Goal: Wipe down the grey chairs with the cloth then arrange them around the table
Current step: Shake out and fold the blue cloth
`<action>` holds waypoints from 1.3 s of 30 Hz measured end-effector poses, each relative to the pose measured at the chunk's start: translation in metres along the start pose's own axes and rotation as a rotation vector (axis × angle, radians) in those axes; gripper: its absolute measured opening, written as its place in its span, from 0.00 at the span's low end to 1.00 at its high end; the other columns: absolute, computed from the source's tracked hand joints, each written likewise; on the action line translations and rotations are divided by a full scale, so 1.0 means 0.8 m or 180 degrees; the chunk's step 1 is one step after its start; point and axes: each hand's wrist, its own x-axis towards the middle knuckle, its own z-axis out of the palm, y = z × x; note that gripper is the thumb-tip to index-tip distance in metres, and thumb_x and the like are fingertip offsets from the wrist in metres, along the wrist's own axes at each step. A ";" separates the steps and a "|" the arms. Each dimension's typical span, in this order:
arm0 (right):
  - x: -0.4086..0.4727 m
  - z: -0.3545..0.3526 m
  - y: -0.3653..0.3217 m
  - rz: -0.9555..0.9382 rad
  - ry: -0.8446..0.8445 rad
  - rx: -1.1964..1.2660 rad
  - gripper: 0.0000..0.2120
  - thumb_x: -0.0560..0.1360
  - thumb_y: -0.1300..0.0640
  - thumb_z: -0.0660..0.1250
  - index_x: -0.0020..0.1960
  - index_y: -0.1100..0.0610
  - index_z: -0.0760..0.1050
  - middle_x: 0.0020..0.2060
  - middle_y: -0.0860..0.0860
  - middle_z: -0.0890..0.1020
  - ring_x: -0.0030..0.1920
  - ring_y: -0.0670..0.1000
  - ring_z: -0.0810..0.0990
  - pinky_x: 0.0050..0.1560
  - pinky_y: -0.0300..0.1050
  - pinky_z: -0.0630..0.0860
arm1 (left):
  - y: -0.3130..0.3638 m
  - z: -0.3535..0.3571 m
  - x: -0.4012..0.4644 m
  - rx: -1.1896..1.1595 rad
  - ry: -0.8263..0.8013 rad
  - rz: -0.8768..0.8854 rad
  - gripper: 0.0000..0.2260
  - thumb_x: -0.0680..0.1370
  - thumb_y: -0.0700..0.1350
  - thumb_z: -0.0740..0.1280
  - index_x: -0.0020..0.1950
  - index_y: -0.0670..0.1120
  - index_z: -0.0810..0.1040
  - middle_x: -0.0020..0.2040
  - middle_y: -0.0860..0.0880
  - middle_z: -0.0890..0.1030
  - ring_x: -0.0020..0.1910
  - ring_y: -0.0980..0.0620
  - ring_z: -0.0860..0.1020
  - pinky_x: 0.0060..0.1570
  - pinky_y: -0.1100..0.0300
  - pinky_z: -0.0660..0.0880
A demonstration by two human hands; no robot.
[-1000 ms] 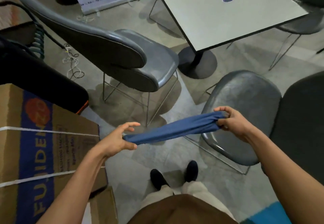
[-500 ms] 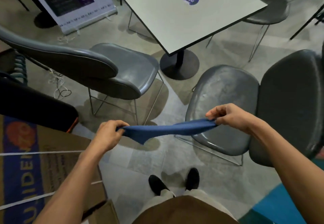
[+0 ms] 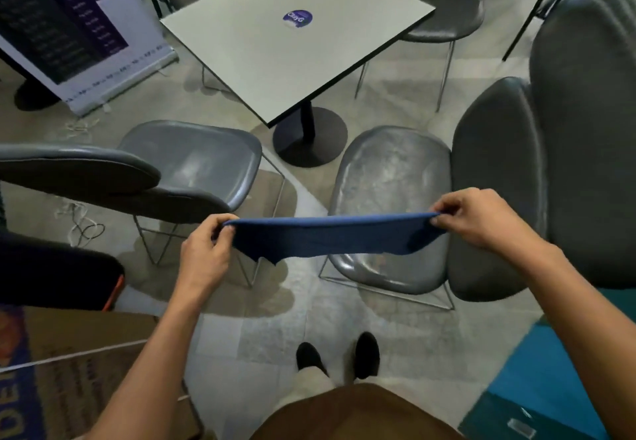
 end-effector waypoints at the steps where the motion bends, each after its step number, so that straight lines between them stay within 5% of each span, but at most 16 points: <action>1: -0.007 -0.009 0.007 0.0050 0.0123 0.0069 0.02 0.76 0.52 0.74 0.48 0.45 0.85 0.38 0.44 0.83 0.45 0.50 0.82 0.48 0.49 0.79 | 0.007 0.004 0.004 -0.0094 0.0017 0.0092 0.08 0.84 0.44 0.63 0.58 0.54 0.79 0.49 0.56 0.81 0.50 0.57 0.80 0.51 0.49 0.79; 6: -0.059 -0.048 0.028 -0.0024 0.0845 0.0898 0.03 0.78 0.53 0.72 0.47 0.45 0.83 0.39 0.42 0.84 0.41 0.35 0.81 0.41 0.28 0.71 | 0.055 0.020 0.033 -0.0521 -0.0060 0.0454 0.07 0.86 0.44 0.61 0.59 0.52 0.78 0.49 0.60 0.80 0.51 0.57 0.78 0.57 0.45 0.77; 11: -0.104 -0.056 0.042 0.0121 0.1601 0.1858 0.06 0.81 0.52 0.67 0.49 0.50 0.83 0.38 0.44 0.84 0.39 0.39 0.80 0.42 0.36 0.74 | 0.124 0.044 0.050 -0.1198 -0.0219 0.0787 0.08 0.87 0.42 0.57 0.60 0.47 0.75 0.48 0.54 0.77 0.45 0.68 0.76 0.47 0.64 0.75; 15: -0.135 -0.057 0.051 0.0458 0.2094 0.2386 0.06 0.81 0.56 0.67 0.46 0.52 0.81 0.29 0.40 0.80 0.30 0.39 0.76 0.32 0.33 0.75 | 0.160 0.068 0.062 -0.1317 -0.0548 0.0905 0.10 0.87 0.45 0.57 0.62 0.47 0.76 0.51 0.55 0.78 0.47 0.67 0.76 0.52 0.58 0.73; 19: -0.173 -0.069 0.069 0.0609 0.2444 0.2776 0.06 0.76 0.52 0.73 0.46 0.55 0.82 0.36 0.53 0.83 0.36 0.59 0.81 0.43 0.63 0.82 | 0.192 0.088 0.062 -0.1405 -0.0715 0.0959 0.08 0.87 0.47 0.58 0.61 0.50 0.76 0.51 0.56 0.78 0.47 0.67 0.76 0.55 0.51 0.75; 23: -0.207 -0.086 0.092 0.0519 0.2771 0.2920 0.11 0.70 0.48 0.74 0.45 0.55 0.82 0.36 0.50 0.82 0.35 0.51 0.78 0.37 0.42 0.80 | 0.230 0.109 0.056 -0.1520 -0.0803 0.1031 0.08 0.86 0.49 0.61 0.62 0.49 0.75 0.54 0.55 0.78 0.53 0.58 0.77 0.58 0.46 0.77; 25: -0.218 -0.096 0.104 0.0442 0.2841 0.3072 0.08 0.70 0.51 0.73 0.45 0.55 0.81 0.36 0.47 0.82 0.36 0.45 0.78 0.35 0.35 0.78 | 0.250 0.124 0.052 -0.1573 -0.0751 0.1116 0.08 0.86 0.48 0.61 0.62 0.49 0.75 0.52 0.55 0.79 0.51 0.62 0.78 0.56 0.51 0.77; 31: -0.237 -0.132 0.165 0.0447 0.3063 0.3108 0.04 0.74 0.52 0.73 0.44 0.52 0.81 0.35 0.44 0.83 0.36 0.43 0.79 0.36 0.37 0.80 | 0.313 0.186 0.033 -0.1570 -0.0474 0.1296 0.06 0.86 0.48 0.62 0.59 0.47 0.75 0.45 0.55 0.77 0.41 0.67 0.76 0.45 0.66 0.72; 36: -0.243 -0.176 0.221 0.0382 0.3148 0.3264 0.05 0.72 0.49 0.72 0.44 0.50 0.82 0.38 0.45 0.84 0.41 0.45 0.81 0.40 0.39 0.82 | 0.372 0.234 0.010 -0.1715 -0.0316 0.1148 0.07 0.85 0.51 0.62 0.59 0.50 0.75 0.47 0.57 0.78 0.43 0.65 0.76 0.47 0.60 0.75; 39: -0.240 -0.201 0.251 0.0297 0.3126 0.3405 0.02 0.76 0.53 0.71 0.45 0.50 0.81 0.38 0.45 0.84 0.42 0.45 0.80 0.42 0.40 0.81 | 0.408 0.256 -0.004 -0.1816 -0.0204 0.1116 0.07 0.86 0.50 0.62 0.59 0.49 0.75 0.47 0.57 0.77 0.43 0.65 0.76 0.44 0.68 0.73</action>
